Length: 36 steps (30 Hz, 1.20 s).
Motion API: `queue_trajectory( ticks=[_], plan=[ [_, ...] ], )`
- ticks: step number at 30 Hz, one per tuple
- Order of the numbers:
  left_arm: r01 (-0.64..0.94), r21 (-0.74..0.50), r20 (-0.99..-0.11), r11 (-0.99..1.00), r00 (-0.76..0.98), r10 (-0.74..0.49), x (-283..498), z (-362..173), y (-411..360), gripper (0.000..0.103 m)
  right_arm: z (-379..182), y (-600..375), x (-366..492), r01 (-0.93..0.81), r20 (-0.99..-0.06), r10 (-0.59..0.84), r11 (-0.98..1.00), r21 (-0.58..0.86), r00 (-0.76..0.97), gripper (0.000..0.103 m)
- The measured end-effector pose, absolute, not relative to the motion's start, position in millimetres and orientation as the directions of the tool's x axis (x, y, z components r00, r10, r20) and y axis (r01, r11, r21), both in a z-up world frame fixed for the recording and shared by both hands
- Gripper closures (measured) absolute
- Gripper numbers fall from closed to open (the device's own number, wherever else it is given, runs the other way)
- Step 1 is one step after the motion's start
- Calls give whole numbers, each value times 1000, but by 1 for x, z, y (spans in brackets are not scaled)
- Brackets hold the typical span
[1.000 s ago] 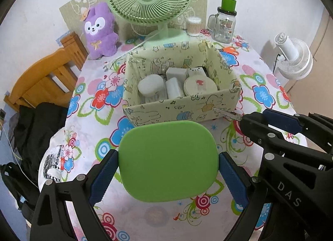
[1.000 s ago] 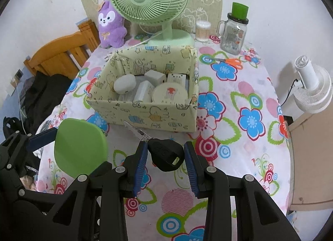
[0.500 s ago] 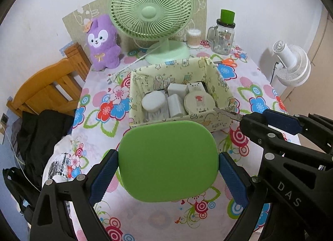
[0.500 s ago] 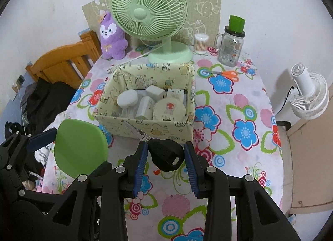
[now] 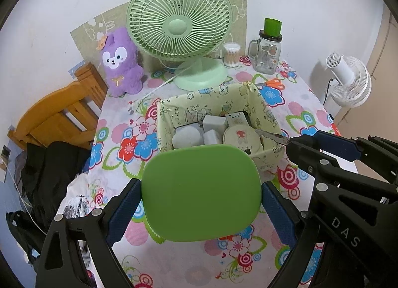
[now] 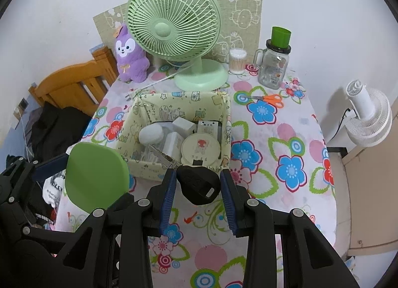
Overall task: Organize rigid objects
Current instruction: 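Carry the pad over the box with the left gripper while the right gripper lowers the key fob inside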
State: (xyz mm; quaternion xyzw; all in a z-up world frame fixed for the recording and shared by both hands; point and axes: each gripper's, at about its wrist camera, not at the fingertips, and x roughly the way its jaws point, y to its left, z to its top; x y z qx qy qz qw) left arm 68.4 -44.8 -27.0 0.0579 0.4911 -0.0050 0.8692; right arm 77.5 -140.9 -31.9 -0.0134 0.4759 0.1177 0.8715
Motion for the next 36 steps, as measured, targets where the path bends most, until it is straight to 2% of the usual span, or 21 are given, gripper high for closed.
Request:
queue_trajectory(
  ticks=[15,36],
  plan=[
    [75,108,-855,991,516,54,103,-29,-34,7,-36,-130,117,-221,-833,192,971,86,519,64],
    [102,91,-874,991,484,30,166,-62,-22,8,-67,-119,184,-226,-855,177,972,72,487,64]
  ],
)
